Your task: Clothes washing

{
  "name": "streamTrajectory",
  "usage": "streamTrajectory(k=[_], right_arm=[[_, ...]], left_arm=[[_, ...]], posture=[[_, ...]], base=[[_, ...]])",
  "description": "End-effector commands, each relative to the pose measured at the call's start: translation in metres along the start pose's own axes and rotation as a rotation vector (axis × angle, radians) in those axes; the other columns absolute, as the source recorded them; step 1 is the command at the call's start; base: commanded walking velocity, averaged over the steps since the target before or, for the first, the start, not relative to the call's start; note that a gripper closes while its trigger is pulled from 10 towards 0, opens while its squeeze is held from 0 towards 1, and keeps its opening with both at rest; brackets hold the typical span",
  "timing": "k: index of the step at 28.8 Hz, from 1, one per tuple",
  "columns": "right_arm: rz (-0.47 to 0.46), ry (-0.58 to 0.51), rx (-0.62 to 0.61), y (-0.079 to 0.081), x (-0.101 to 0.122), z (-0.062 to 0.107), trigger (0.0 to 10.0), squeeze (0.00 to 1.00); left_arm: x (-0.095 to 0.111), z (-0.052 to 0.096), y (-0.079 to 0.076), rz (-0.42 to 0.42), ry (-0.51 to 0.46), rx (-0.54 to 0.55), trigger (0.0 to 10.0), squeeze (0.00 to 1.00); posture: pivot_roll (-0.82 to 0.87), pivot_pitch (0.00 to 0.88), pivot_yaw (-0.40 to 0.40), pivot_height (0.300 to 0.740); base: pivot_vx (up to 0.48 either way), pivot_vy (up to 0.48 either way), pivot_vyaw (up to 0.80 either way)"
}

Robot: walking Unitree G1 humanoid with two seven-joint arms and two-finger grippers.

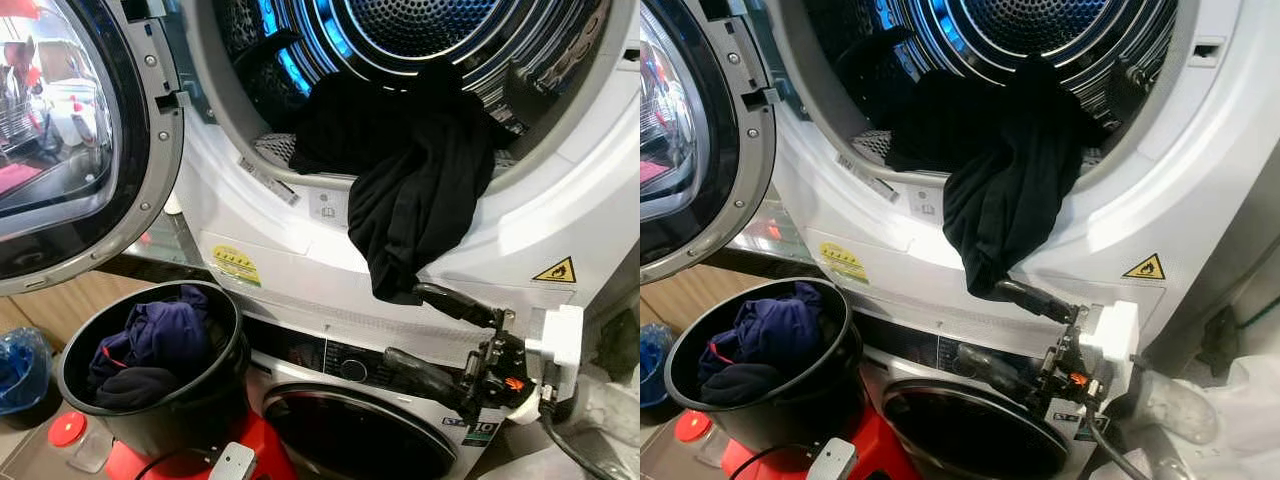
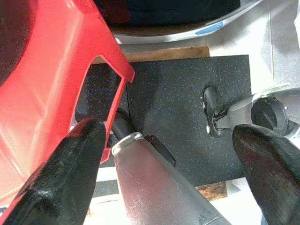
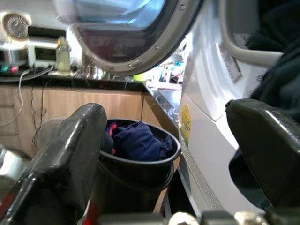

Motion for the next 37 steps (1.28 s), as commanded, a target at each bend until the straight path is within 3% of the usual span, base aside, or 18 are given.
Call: streamTrajectory(k=[1,5,10,16,20,24,32,37], right_arm=[[0.089,0.111,-0.032,-0.006,-0.009,-0.001,10.0,0.00],[0.167,0.126,-0.176,-0.031,-0.009,-0.007,10.0,0.00],[0.215,0.089,-0.275,-0.047,-0.003,-0.016,10.0,0.00],[0.228,0.132,-0.248,-0.044,-0.014,-0.023,10.0,0.00],[0.258,0.216,-0.255,-0.047,-0.029,-0.023,10.0,0.00],[0.250,0.215,-0.226,-0.042,-0.033,-0.027,10.0,0.00],[0.279,0.185,-0.162,-0.038,-0.029,-0.053,10.0,0.00],[0.311,0.146,-0.106,-0.034,-0.024,-0.081,10.0,0.00]], left_arm=[[-0.006,0.002,0.004,0.008,0.012,0.022,10.0,0.00],[-0.004,0.002,0.004,0.004,0.008,0.022,10.0,0.00],[-0.004,0.002,0.005,0.006,0.006,0.025,10.0,0.00],[-0.004,0.002,0.005,-0.004,0.009,0.021,10.0,0.00],[-0.004,0.002,0.004,-0.008,0.010,0.018,10.0,0.00],[-0.004,0.001,0.004,-0.009,0.008,0.016,10.0,0.00],[-0.002,0.002,0.005,-0.008,0.006,0.015,10.0,0.00],[0.000,0.001,0.005,-0.004,0.000,0.016,10.0,0.00]], posture=[[-0.14,0.027,0.104,0.740],[-0.14,0.023,0.106,0.740],[-0.14,0.012,0.104,0.740],[-0.13,0.002,0.102,0.740],[-0.13,0.000,0.100,0.740],[-0.13,0.000,0.101,0.740],[-0.13,0.006,0.103,0.740],[-0.13,0.018,0.107,0.740]], base=[[0.000,0.000,0.00],[0.000,0.000,0.00],[0.000,0.000,0.00],[0.000,0.000,0.00],[0.000,0.000,0.00],[0.000,0.000,0.00],[0.000,0.000,0.00],[0.000,0.000,0.00]])
Point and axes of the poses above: a point about 5 cm out from each wrist's last joint towards the gripper, its own z axis pointing back from the gripper into the wrist, its own x axis along the axis of the wrist's last joint, y = z × x, the point moved 4 cm from there along -z, pointing out of the wrist towards the gripper, and after that the axes turned 3 degrees about z, right-handed, at the moved point
